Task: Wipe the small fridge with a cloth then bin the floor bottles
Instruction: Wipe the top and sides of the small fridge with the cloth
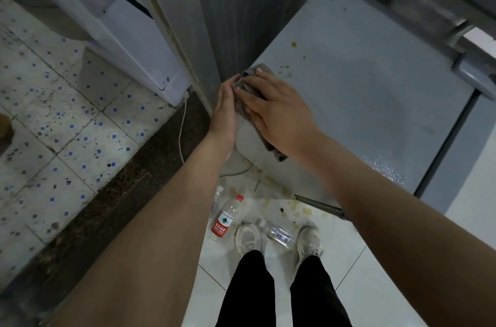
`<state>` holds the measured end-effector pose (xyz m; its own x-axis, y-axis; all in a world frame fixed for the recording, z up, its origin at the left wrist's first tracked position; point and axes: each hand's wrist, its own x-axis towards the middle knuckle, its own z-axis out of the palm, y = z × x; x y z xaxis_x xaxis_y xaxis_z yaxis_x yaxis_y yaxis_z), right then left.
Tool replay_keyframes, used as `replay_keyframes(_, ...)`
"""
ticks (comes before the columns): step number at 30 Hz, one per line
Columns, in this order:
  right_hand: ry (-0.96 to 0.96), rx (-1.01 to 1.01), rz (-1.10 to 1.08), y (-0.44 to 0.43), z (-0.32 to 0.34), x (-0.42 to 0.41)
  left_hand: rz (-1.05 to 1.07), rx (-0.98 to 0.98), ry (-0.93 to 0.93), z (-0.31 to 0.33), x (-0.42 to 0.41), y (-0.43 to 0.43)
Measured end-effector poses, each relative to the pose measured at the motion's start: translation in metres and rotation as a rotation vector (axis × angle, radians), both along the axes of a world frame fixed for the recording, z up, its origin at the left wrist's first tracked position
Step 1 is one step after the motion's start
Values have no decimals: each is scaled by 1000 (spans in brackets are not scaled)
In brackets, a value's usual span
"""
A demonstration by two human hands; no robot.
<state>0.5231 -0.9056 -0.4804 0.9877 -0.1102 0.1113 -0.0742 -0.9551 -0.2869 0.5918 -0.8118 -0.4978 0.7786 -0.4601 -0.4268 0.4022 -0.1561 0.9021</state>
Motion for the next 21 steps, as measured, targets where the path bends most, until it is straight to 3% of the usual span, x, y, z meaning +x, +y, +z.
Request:
replay_keyframes(5, 42, -3, -126, 5, 0, 8, 2, 48, 43, 3, 0, 0)
replay_keyframes(11, 57, 74, -285, 8, 6, 3, -15, 61, -41, 8, 1, 0)
replay_keyframes(21, 35, 7, -232, 3, 1, -5, -104, 120, -107, 6, 7, 3)
